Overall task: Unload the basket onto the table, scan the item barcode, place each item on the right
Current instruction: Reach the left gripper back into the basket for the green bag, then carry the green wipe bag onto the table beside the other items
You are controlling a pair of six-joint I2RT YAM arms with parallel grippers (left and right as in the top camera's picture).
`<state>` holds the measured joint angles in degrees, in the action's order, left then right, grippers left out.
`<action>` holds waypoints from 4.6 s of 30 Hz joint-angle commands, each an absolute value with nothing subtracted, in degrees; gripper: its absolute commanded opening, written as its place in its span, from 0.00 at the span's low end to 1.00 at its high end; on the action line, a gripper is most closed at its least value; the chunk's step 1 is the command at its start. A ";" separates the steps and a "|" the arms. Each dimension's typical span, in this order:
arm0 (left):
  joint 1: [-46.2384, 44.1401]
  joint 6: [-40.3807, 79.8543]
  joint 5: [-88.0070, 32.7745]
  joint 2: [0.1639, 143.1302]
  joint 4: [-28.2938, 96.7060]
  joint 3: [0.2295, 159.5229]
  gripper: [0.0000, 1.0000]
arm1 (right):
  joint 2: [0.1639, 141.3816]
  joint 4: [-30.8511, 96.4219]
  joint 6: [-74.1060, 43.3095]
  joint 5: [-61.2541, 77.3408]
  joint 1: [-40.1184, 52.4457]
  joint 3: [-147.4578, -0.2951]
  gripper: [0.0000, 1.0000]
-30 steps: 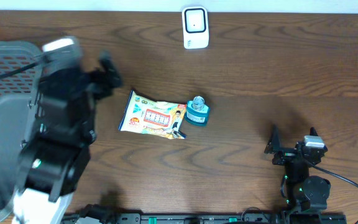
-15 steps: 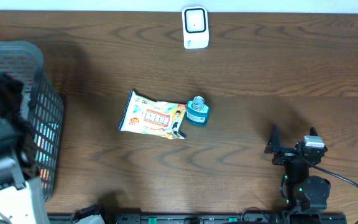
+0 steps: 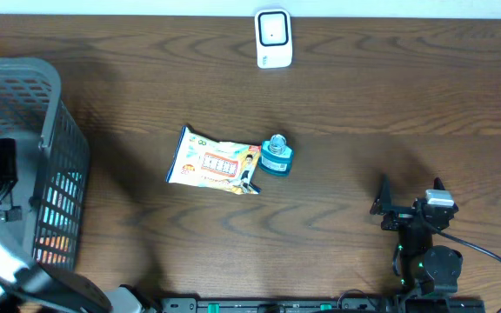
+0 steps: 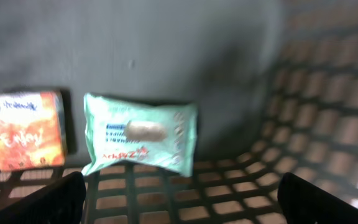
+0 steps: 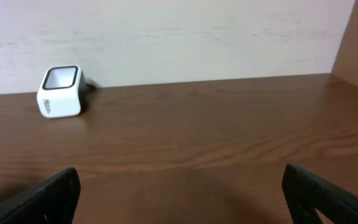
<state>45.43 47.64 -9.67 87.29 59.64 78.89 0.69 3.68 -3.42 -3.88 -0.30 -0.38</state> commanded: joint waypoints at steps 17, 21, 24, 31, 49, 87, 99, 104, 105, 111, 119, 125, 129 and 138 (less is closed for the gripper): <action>45.52 37.69 -12.34 102.98 63.59 76.75 0.98 | 0.49 3.92 -2.94 -3.97 0.10 -0.30 0.99; 45.52 37.69 -10.52 102.98 61.14 74.15 0.98 | 0.49 3.92 -2.94 -3.97 0.10 -0.30 0.99; 45.52 37.56 -10.55 102.98 59.11 71.66 0.98 | 0.49 3.92 -2.94 -3.97 0.10 -0.30 0.99; 45.52 35.57 -11.57 103.00 56.01 68.23 0.98 | 0.49 3.92 -2.94 -3.97 0.10 -0.30 0.99; 42.13 35.59 -10.24 102.98 52.56 66.02 0.19 | 0.49 3.92 -2.94 -3.97 0.10 -0.30 0.99; 21.12 37.06 -25.02 50.04 48.90 81.41 0.07 | 0.49 3.92 -2.94 -3.95 0.10 -0.30 0.99; -4.47 25.98 -11.14 56.31 51.51 73.47 0.07 | 0.49 3.92 -2.94 -3.97 0.10 -0.30 0.99; -9.34 25.93 -10.39 62.30 51.51 70.63 0.07 | 0.49 3.92 -2.94 -3.97 0.10 -0.30 0.99; -10.04 25.93 -10.37 63.79 51.53 70.28 0.07 | 0.49 3.92 -2.94 -3.97 0.10 -0.30 0.99; -12.91 25.91 -9.08 70.94 51.57 69.69 0.07 | 0.49 3.92 -2.94 -3.97 0.10 -0.30 0.99; -14.61 25.98 -2.33 72.93 51.51 69.69 0.07 | 0.49 3.92 -2.94 -3.97 0.10 -0.30 0.99; -14.61 28.27 -2.31 73.01 50.89 67.35 0.08 | 0.49 3.92 -2.94 -3.95 0.10 -0.30 0.99; -14.61 34.52 -2.31 72.99 49.91 63.46 0.07 | 0.49 3.92 -2.94 -3.97 0.10 -0.30 0.99; -14.61 52.99 -2.31 72.99 46.30 52.10 0.07 | 0.49 3.92 -2.94 -3.97 0.10 -0.30 0.99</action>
